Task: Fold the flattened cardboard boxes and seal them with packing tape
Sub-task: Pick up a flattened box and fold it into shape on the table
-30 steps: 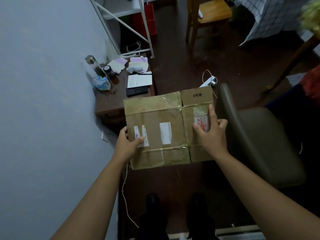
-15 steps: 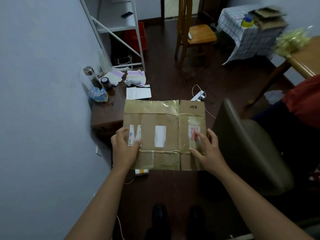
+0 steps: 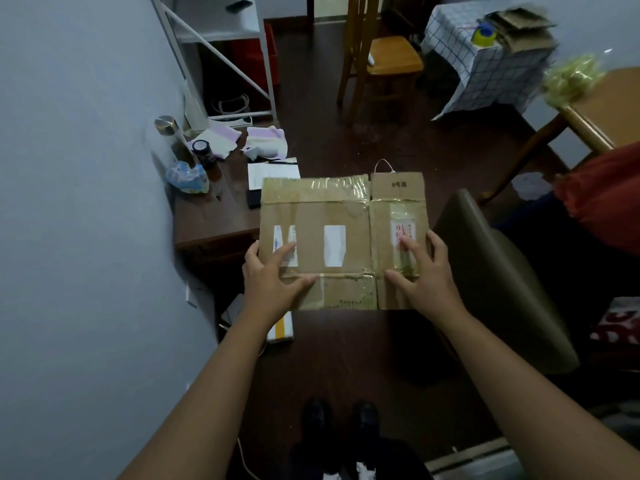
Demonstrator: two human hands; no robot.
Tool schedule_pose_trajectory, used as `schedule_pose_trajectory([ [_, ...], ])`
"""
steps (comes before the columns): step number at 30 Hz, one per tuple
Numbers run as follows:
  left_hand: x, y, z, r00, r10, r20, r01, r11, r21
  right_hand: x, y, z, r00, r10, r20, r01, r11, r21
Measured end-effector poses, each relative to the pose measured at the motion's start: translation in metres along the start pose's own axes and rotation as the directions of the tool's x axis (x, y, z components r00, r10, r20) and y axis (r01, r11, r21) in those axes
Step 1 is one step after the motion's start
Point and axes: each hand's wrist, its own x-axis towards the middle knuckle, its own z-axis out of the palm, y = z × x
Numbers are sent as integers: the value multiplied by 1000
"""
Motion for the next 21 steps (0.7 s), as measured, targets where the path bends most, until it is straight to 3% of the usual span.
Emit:
schedule_pose_trajectory([
  [10,55,23,0,996,85,-6,-84,993,80,42,-12,-5,995,33,-98,-36,999,-30],
  [21,148,65,16,994,112,-2,-110,984,141,135,-6,-27,997,49,-63,-48,999,15],
])
